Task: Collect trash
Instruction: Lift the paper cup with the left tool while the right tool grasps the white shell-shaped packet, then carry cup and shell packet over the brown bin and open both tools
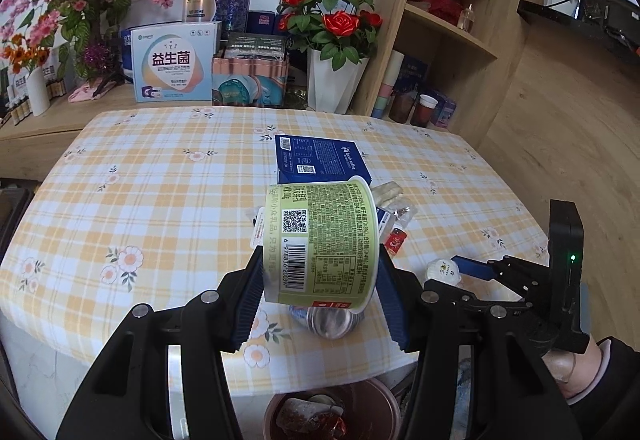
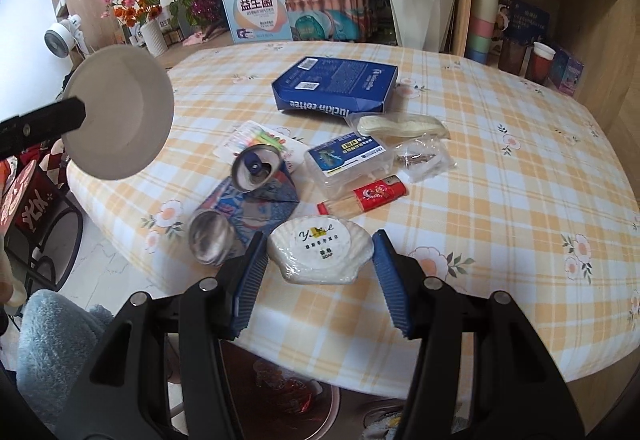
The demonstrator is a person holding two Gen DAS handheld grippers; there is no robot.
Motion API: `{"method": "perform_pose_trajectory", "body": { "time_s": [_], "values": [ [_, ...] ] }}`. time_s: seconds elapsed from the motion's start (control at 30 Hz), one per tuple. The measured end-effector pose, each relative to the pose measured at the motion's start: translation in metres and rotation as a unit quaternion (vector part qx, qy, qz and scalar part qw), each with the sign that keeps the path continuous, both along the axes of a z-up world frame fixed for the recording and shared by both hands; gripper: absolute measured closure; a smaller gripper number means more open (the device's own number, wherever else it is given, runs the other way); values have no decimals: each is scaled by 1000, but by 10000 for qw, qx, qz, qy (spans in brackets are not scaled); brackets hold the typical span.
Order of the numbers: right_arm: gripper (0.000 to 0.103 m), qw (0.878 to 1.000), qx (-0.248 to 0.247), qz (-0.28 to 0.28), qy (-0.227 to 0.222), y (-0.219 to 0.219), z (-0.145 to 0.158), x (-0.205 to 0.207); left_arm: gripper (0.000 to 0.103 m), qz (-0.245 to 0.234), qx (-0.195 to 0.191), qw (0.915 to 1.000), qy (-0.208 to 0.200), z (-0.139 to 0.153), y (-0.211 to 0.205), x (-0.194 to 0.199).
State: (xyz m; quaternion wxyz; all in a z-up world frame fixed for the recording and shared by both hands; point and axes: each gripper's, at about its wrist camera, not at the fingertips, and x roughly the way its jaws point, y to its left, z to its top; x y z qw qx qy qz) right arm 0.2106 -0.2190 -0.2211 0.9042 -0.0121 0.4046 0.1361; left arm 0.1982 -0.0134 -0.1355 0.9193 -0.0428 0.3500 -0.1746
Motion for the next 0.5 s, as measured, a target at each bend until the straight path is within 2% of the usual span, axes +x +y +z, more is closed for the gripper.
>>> {"method": "perform_pose_trajectory", "body": {
  "time_s": [0.5],
  "values": [
    [48, 9985, 306, 35, -444, 10, 37, -83, 51, 35, -216, 9997, 51, -6, 12, -94]
  ]
}}
